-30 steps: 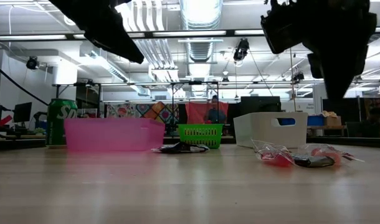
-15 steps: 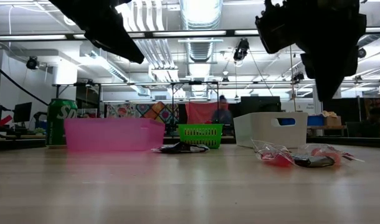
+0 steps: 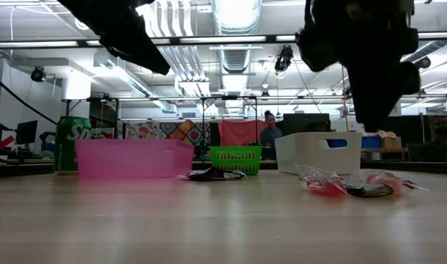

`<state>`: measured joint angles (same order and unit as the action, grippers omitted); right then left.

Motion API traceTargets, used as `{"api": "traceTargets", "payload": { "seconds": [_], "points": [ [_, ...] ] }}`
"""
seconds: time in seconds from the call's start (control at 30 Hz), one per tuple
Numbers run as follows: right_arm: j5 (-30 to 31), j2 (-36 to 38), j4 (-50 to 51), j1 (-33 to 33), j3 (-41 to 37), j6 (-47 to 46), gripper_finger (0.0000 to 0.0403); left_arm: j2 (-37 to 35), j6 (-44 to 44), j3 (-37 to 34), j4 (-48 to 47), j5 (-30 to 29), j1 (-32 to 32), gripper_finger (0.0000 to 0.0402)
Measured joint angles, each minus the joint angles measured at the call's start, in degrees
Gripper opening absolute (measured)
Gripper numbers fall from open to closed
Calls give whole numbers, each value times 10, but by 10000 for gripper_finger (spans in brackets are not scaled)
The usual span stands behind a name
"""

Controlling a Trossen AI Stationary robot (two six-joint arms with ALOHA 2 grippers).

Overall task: Sort candy
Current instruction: Put the orange gummy into the red bin

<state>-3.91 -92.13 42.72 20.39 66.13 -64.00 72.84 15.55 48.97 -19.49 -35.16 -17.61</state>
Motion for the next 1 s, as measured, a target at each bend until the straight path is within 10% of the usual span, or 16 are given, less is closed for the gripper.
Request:
{"api": "traceTargets", "payload": {
  "seconds": [0.37,0.77,1.0],
  "points": [
    [-5,-69,27,-3,-1,-55,174,0,0,0,1,-4,0,130],
    [2,-105,21,-6,0,9,22,0,2,-1,18,-3,0,130],
    [45,-57,33,-7,-2,54,9,0,-28,-48,134,89,-3,130]
  ]
}}
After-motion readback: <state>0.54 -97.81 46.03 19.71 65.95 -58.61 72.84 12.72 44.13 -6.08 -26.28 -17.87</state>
